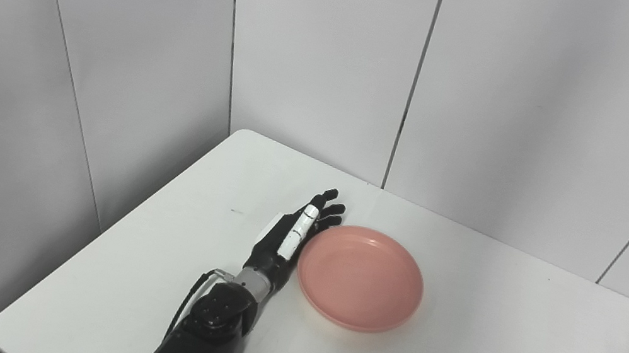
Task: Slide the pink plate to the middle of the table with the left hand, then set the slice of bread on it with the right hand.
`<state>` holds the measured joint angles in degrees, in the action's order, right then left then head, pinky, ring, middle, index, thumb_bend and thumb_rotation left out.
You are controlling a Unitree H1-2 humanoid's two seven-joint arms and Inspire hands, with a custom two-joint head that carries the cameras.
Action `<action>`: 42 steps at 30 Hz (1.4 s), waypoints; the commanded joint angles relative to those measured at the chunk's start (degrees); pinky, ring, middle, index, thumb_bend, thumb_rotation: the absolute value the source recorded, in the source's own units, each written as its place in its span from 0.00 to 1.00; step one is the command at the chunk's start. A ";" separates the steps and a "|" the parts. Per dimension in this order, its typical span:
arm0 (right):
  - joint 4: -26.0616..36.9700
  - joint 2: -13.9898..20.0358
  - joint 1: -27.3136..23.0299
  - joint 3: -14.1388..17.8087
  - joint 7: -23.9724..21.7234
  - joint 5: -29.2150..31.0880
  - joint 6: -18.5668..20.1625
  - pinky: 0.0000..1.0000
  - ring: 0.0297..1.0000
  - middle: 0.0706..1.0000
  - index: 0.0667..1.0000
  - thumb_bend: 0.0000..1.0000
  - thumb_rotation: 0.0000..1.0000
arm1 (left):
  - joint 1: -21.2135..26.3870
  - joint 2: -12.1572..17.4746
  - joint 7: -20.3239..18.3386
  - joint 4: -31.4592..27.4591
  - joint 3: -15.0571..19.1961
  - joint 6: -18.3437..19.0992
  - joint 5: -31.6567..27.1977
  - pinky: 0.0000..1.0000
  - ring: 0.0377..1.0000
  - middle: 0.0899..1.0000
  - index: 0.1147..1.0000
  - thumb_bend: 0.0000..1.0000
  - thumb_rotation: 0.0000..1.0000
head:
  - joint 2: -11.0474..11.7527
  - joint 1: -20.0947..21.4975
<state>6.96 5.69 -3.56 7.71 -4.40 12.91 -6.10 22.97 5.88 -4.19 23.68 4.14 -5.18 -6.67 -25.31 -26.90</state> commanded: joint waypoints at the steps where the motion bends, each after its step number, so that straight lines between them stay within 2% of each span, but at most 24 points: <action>1: 2.37 -0.22 -1.25 -0.21 0.09 -0.08 -0.78 1.00 0.96 0.97 0.97 0.58 0.88 | -0.35 -0.96 0.23 -1.65 -1.26 2.27 1.15 0.96 0.88 0.88 0.89 0.75 1.00 | -0.37 0.81; 4: 2.44 -0.26 -1.20 -0.42 0.15 -0.34 -0.86 1.00 0.97 0.97 0.97 0.59 0.88 | -0.74 -1.13 0.52 -2.74 -1.56 3.20 1.57 0.97 0.89 0.88 0.90 0.75 1.00 | -0.81 1.93; 6: 2.92 -0.50 -1.09 -0.62 0.43 -0.73 -0.74 1.00 0.98 0.97 0.97 0.59 0.88 | -1.17 -1.48 0.02 -3.79 -1.43 3.87 0.61 0.96 0.89 0.88 0.90 0.75 1.00 | -1.68 4.30; 14: 4.31 -0.94 -0.69 -1.57 0.35 -0.40 -0.50 1.00 0.99 0.98 0.98 0.60 0.87 | -2.49 -1.92 -1.64 -7.73 -1.73 5.59 -1.89 0.98 0.89 0.88 0.90 0.72 1.00 | -3.32 9.35; 15: 4.42 -0.78 -0.64 -1.82 0.09 -0.51 -0.67 1.00 1.00 0.99 0.99 0.62 0.89 | -2.55 -1.92 -1.79 -7.90 -1.74 5.61 -2.05 0.98 0.89 0.88 0.90 0.73 1.00 | -3.51 9.97; 20: 6.78 -1.13 -0.04 -2.56 0.83 -1.16 1.55 1.00 1.00 1.00 1.00 0.65 0.92 | -2.99 -2.47 -2.36 -8.86 -1.74 5.32 -3.27 0.98 0.88 0.87 0.89 0.74 1.00 | -5.04 14.04; 23: 7.57 -1.75 0.13 -2.69 1.57 -1.53 2.31 1.00 0.99 0.99 0.98 0.66 0.91 | -3.19 -2.58 -2.62 -9.47 -2.21 5.21 -3.22 0.95 0.88 0.86 0.88 0.73 1.00 | -5.67 15.07; 30: 7.53 -2.36 -0.04 -3.33 1.88 -2.47 2.42 1.00 0.97 0.97 0.97 0.69 0.89 | -3.85 -3.64 -3.63 -12.06 -3.53 7.19 -3.65 0.93 0.88 0.87 0.88 0.72 1.00 | -8.00 19.79; 42: 8.69 -3.51 -0.21 -5.11 2.49 -3.21 6.19 1.00 0.96 0.95 0.96 0.72 0.89 | -6.65 -5.38 -5.25 -16.94 -5.41 9.22 -3.81 0.95 0.90 0.89 0.90 0.69 1.00 | -9.73 25.87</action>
<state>13.07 2.56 -2.60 2.65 -2.02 9.95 -0.12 15.18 0.82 -8.73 8.92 -1.04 3.74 -10.02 -35.07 -0.97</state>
